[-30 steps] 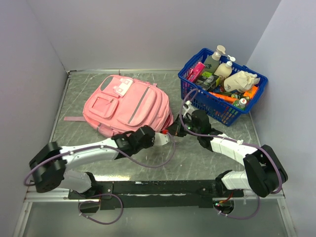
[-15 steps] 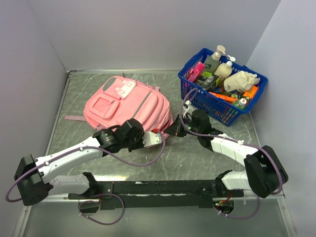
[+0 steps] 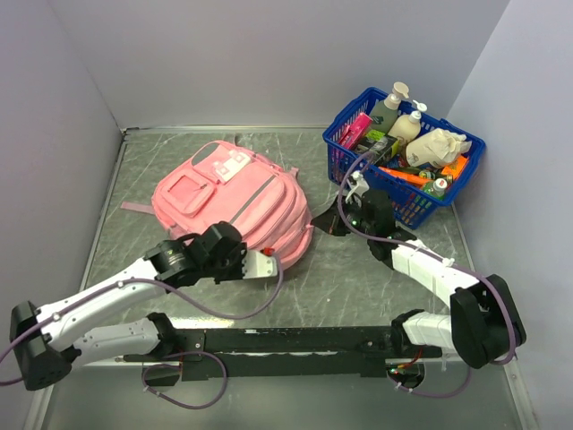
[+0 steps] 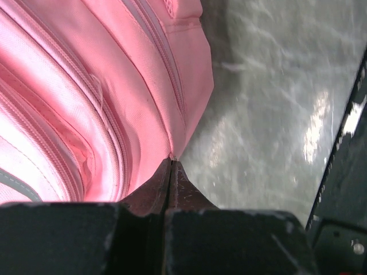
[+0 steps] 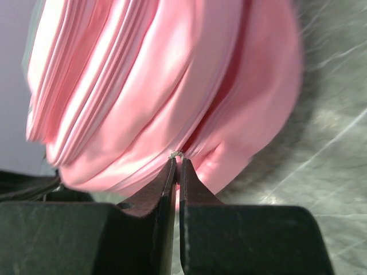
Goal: Pack the student bag
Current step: Zip the student bag at the center of the board.
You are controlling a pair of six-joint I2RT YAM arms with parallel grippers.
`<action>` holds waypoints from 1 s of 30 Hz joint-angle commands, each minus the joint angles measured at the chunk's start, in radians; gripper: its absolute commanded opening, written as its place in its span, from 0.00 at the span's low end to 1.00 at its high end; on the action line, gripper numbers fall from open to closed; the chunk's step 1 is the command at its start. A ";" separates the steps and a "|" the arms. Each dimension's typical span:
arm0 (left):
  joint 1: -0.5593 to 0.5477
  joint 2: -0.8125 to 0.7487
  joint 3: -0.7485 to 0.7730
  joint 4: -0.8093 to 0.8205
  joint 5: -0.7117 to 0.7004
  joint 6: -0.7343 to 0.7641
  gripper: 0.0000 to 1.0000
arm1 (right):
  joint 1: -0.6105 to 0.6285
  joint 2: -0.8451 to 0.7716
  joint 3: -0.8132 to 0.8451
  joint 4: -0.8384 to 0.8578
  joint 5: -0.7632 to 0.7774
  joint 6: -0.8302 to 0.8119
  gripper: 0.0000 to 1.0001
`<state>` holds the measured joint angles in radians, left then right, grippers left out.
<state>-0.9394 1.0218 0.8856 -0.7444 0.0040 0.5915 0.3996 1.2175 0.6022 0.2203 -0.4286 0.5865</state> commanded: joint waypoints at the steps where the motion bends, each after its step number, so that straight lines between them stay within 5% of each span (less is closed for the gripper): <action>1: -0.001 -0.129 -0.039 -0.190 0.002 0.080 0.01 | -0.041 0.020 0.071 0.047 0.094 -0.059 0.00; 14: 0.017 -0.501 -0.154 -0.454 -0.158 0.249 0.01 | -0.047 0.220 0.194 0.177 0.067 -0.063 0.00; 19: 0.016 -0.728 -0.296 -0.319 -0.341 0.326 0.01 | -0.024 0.199 0.156 0.235 0.112 -0.050 0.00; 21: 0.014 -0.784 -0.330 -0.235 -0.406 0.324 0.28 | -0.004 0.133 0.093 0.280 0.149 -0.044 0.00; 22: 0.016 -0.789 -0.349 -0.207 -0.417 0.295 0.55 | 0.004 0.108 0.070 0.290 0.178 -0.042 0.00; 24: 0.016 -0.755 -0.347 -0.178 -0.418 0.257 0.63 | 0.044 0.035 0.009 0.284 0.218 -0.047 0.00; 26: 0.016 -0.701 -0.330 -0.136 -0.421 0.188 0.94 | 0.094 -0.007 -0.045 0.275 0.257 -0.050 0.00; 30: 0.017 -0.504 -0.170 -0.099 -0.340 0.093 0.96 | 0.156 -0.030 -0.077 0.257 0.245 -0.040 0.00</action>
<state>-0.9257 0.3748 0.5640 -0.9535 -0.3565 0.7986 0.5034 1.2251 0.5400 0.4026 -0.2279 0.5480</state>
